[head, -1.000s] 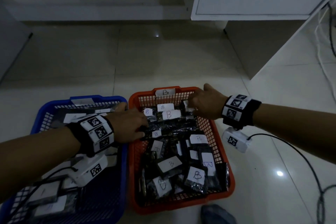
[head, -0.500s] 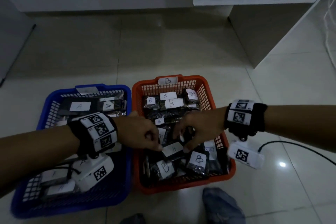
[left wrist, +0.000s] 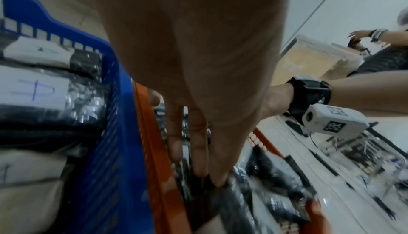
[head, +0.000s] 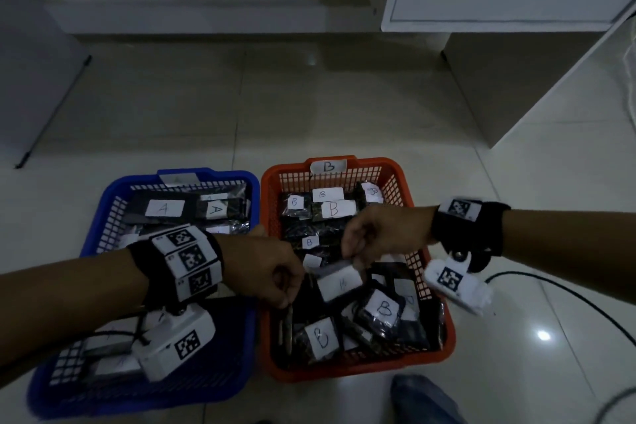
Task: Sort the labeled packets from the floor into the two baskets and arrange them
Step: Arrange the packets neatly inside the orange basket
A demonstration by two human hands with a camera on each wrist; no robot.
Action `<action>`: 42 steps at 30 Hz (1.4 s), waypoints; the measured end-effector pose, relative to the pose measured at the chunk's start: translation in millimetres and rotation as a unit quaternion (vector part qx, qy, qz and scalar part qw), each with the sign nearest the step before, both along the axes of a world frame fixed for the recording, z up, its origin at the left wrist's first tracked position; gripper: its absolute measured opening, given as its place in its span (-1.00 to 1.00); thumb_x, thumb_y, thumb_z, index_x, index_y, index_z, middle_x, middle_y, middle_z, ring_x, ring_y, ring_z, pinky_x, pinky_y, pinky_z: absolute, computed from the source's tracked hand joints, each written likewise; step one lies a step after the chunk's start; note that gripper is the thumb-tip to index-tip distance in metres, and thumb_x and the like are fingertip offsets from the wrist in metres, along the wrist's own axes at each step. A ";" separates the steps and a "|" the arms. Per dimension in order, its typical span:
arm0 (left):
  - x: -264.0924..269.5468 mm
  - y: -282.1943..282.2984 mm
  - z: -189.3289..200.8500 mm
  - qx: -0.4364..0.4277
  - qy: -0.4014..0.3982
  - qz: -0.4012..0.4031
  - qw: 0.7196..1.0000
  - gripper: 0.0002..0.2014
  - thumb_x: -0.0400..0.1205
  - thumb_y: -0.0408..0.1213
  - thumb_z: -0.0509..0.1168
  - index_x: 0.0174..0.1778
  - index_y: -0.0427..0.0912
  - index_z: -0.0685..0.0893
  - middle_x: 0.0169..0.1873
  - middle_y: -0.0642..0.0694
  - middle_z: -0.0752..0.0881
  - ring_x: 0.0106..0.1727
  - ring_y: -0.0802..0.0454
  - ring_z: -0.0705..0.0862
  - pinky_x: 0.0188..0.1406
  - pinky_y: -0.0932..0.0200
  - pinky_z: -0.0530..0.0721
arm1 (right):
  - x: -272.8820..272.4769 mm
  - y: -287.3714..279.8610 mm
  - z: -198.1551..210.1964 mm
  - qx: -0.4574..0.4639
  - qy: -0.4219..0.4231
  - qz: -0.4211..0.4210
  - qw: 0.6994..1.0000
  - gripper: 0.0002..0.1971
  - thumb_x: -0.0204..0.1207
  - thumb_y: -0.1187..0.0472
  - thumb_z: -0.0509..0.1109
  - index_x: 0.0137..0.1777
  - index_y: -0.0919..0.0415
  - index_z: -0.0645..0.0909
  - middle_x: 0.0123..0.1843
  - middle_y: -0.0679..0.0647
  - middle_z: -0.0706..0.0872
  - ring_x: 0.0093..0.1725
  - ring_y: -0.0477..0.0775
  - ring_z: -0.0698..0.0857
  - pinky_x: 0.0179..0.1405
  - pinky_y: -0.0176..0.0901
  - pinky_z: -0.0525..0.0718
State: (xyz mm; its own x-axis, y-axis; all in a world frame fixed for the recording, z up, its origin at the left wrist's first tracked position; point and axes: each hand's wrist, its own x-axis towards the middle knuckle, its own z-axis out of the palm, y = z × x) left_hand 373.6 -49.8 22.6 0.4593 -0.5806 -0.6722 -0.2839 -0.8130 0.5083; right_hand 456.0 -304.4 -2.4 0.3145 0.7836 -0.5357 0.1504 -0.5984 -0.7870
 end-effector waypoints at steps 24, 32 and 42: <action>18.9 5.6 13.6 0.018 -0.017 -0.015 1.000 -0.79 0.54 -0.04 0.51 0.08 0.16 0.76 -0.04 0.27 0.75 0.15 0.34 0.58 0.39 0.08 0.38 | 44.9 17.3 -18.8 -0.062 -0.470 0.087 0.876 -0.81 0.65 0.09 0.37 0.17 0.03 0.76 0.24 -0.01 0.72 0.17 0.01 0.70 0.14 0.01 0.72; 46.8 18.3 25.2 -0.092 -0.107 0.192 0.971 -0.84 0.62 -0.01 0.43 0.02 0.03 0.72 -0.15 0.11 0.75 -0.11 0.22 0.72 -0.15 0.27 0.67 | 26.4 27.5 4.1 0.074 -0.258 -0.105 0.958 -0.81 0.69 0.23 0.34 0.24 0.14 0.70 0.14 -0.02 0.80 0.06 -0.11 0.77 0.12 -0.10 0.76; 52.7 10.6 11.0 -0.144 -0.086 0.342 0.924 -0.68 0.59 -0.09 0.48 0.22 0.00 0.60 -0.19 0.04 0.86 -0.15 0.16 0.81 -0.04 0.16 0.70 | 17.7 30.0 2.2 0.134 -0.092 -0.172 0.971 -0.56 0.40 0.26 0.67 0.23 0.11 0.61 0.26 0.07 0.73 0.21 0.06 0.78 0.20 0.21 0.79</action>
